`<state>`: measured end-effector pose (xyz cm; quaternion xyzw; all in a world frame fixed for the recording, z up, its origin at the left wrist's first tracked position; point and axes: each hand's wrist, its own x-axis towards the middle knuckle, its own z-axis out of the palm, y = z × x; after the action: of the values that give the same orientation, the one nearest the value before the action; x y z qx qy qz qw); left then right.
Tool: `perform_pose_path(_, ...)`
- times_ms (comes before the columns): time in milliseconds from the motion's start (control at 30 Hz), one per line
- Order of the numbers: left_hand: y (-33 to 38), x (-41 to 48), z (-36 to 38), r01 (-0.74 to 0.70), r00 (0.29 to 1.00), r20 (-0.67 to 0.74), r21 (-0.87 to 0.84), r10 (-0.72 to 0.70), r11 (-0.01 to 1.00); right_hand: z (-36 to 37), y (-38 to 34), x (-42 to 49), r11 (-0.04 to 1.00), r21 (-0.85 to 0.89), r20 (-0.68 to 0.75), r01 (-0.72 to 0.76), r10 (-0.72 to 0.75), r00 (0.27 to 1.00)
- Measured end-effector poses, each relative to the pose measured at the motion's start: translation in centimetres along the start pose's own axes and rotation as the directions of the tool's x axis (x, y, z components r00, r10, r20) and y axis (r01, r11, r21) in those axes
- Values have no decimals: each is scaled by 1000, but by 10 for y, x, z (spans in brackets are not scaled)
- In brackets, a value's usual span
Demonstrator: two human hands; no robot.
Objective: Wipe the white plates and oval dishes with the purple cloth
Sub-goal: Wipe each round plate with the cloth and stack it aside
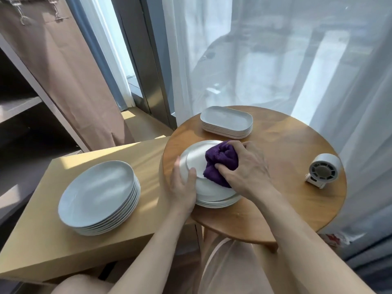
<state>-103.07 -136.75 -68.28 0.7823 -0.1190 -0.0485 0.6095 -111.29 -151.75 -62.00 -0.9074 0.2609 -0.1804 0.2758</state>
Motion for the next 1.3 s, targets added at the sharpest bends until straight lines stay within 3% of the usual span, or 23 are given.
perform_pose_path(133, -3, -1, 2, -48, 998, -49, 6, 48, 999, -1, -12, 5, 981, -188, 69, 39, -26, 997)
perform_pose_path(267, -18, -3, 3, 19, 998, -62, -101, -26, 995, -7, -28, 21, 921, -364, 212, 141, -66, 975)
perform_pose_path(367, -25, -7, 4, 76, 994, -60, -189, -89, 979, -8, -34, 26, 899, -393, 283, 193, -81, 956)
perform_pose_path(467, -29, -7, 4, 51, 996, -61, -194, -64, 980, -8, -39, 28, 867, -419, 328, 270, -133, 935)
perform_pose_path(633, -32, -7, 5, 32, 998, -51, -178, -42, 983, 10, -54, 38, 889, -301, 401, 345, -210, 892)
perform_pose_path(967, -34, -6, 4, 4, 1000, -21, -154, -7, 988, 41, -61, 58, 903, -357, 185, 239, -182, 966)
perform_pose_path(1300, -33, -11, 8, -39, 998, -48, -122, 33, 992, 18, -42, 69, 934, -341, 122, 105, -67, 990)
